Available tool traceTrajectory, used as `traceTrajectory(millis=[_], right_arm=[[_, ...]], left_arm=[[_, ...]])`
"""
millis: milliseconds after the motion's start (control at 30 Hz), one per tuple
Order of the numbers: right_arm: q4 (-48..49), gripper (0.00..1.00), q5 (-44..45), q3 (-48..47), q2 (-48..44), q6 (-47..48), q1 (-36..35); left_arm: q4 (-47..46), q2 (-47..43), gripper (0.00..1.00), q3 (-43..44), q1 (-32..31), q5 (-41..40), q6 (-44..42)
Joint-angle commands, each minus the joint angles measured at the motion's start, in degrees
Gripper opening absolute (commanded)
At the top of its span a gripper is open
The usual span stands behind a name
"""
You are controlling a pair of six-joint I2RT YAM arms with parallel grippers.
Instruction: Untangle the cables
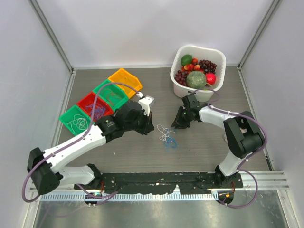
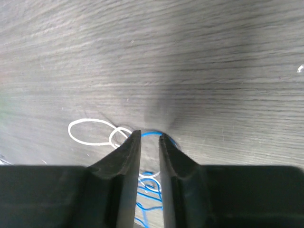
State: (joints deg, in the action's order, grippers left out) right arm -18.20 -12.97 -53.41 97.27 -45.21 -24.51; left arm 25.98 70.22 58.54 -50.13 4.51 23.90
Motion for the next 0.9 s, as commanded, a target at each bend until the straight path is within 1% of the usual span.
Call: traceTrajectory(millis=[0,33,67,133,167,233,300,400,467,533,600,700,767,867], right_arm=[[-3.76,0.36,-2.14,-1.17,-5.95,5.74,0.08],[-4.91,0.43,-2.23,-1.61,-6.39,6.79,0.08],[-5.7,0.45,-2.67,-1.61,-7.53,7.5,0.08],[-7.11,0.5,-3.37,-1.79,-9.02,8.9,0.17],[-8.25,0.52,-3.72,-1.87,-10.08,9.17,0.17],[-9.48,0.55,-4.77,-1.53,-11.74,10.4,0.17],[-9.23,0.56,-6.18,0.49,-14.2,10.93,0.17],[-6.42,0.57,-8.12,6.8,-18.08,10.32,-0.1],[-4.84,0.56,-8.04,10.06,-20.54,9.36,-1.23],[-2.47,0.52,-7.51,12.78,-21.95,8.56,-2.64],[-1.67,0.48,-4.62,13.85,-23.09,8.04,-4.83],[0.52,0.45,-2.68,14.47,-22.92,6.81,-7.56],[0.62,0.44,-0.57,14.21,-21.17,5.93,-9.58],[0.62,0.45,2.68,14.03,-18.18,5.05,-12.31]], left_arm=[[0.13,-2.8,0.0,-0.97,0.03,-2.32,2.38],[-0.13,-2.11,0.09,-1.06,-0.06,-1.45,2.81],[-0.4,-0.1,0.2,-0.98,0.03,0.82,3.43],[-1.27,4.12,0.4,-0.36,0.03,5.57,5.01],[-1.89,6.66,0.46,0.25,0.03,7.51,6.06],[-3.21,10.97,0.52,1.39,0.03,7.97,8.7],[-4.09,14.23,0.57,2.71,0.12,5.7,11.5],[-4.01,19.85,0.68,5.52,2.57,4.62,16.07],[-3.31,23.81,0.7,7.37,5.64,6.03,19.5],[-2.69,27.33,0.7,9.47,8.02,8.39,21.71],[-2.16,30.41,0.7,11.14,9.25,9.28,22.94],[-2.6,34.8,0.7,13.52,9.87,10.95,23.29],[-1.64,38.14,0.68,15.27,9.96,11.92,23.65],[-1.28,42.27,0.6,17.65,10.05,14.63,23.91]])
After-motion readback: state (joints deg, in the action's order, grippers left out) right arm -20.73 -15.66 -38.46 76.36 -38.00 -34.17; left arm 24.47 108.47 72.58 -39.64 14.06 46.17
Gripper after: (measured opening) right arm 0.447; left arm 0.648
